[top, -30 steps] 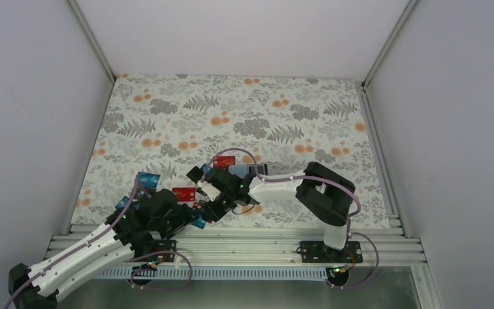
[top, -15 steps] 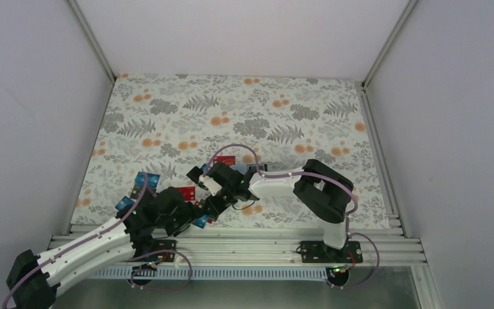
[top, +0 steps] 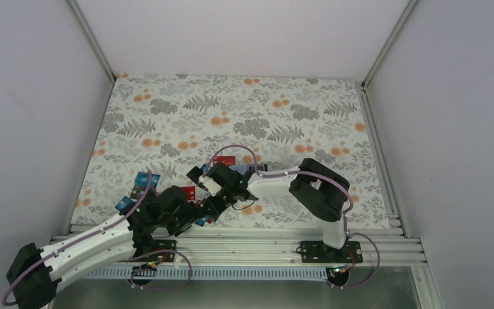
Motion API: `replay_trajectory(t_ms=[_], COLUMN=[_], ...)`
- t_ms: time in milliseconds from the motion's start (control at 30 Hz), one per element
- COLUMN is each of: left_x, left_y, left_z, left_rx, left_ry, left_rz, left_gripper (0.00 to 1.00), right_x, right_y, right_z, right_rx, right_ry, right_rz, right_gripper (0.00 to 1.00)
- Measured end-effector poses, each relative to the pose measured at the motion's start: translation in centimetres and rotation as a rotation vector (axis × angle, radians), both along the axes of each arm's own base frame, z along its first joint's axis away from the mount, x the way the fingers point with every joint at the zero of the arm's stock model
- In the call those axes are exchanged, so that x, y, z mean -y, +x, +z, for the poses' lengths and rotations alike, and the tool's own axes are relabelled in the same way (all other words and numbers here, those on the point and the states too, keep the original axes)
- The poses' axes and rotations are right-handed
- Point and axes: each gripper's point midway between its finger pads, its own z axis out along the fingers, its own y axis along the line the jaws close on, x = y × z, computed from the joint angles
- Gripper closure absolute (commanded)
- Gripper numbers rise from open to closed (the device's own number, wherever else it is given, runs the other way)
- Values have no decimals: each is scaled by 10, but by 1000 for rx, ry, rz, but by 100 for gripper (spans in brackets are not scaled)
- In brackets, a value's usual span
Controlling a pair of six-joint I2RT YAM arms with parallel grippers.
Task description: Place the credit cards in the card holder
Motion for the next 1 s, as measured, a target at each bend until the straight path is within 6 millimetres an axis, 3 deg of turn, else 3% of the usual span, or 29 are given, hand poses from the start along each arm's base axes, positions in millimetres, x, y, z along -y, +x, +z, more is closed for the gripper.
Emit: replay_trajectory(t_ms=[500, 1000], left_x=[-10, -6], left_y=[-13, -14], left_z=[3, -9], left_rx=[-39, -55], left_ry=[49, 47], left_rz=[-32, -42], left_gripper=[32, 32], right_x=[2, 11], right_y=[23, 10], right_z=[21, -1], right_rx=[3, -36], right_ry=[58, 22], right_rz=[-48, -30], right_gripper=[96, 95])
